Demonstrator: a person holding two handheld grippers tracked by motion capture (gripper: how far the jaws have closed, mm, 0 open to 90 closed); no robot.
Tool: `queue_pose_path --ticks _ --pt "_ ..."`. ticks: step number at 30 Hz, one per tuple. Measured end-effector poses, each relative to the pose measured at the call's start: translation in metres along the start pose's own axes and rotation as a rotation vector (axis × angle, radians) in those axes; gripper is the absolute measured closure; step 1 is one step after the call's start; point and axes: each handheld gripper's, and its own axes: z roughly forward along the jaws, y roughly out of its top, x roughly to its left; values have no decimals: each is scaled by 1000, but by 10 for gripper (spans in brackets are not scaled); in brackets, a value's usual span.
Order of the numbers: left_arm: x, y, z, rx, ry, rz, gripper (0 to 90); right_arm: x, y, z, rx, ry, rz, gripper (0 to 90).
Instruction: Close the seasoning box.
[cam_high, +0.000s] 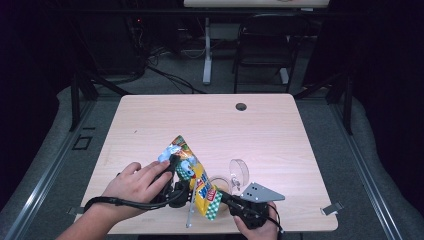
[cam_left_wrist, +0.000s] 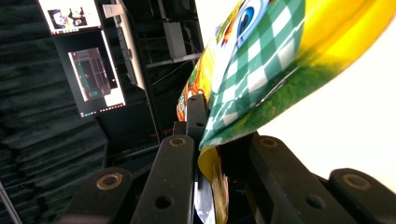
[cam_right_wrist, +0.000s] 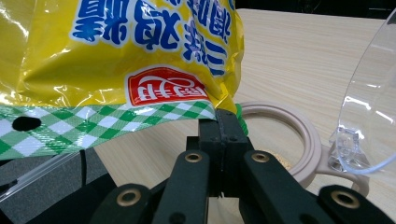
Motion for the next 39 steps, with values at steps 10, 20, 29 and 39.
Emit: queue_pose_path --ticks 10,20,29,39 --pt "-6 -5 5 -11 -19 -55 835 0 0 0 1 -8 -8 900" --pt "-16 -14 10 -11 -53 -128 834 -1 1 2 -2 -6 -9 900" --pt "-23 -19 12 -2 -70 -175 835 -2 4 5 -6 0 -11 900" --pt "-35 -26 18 8 -111 -246 836 -4 8 6 -14 5 -21 900"
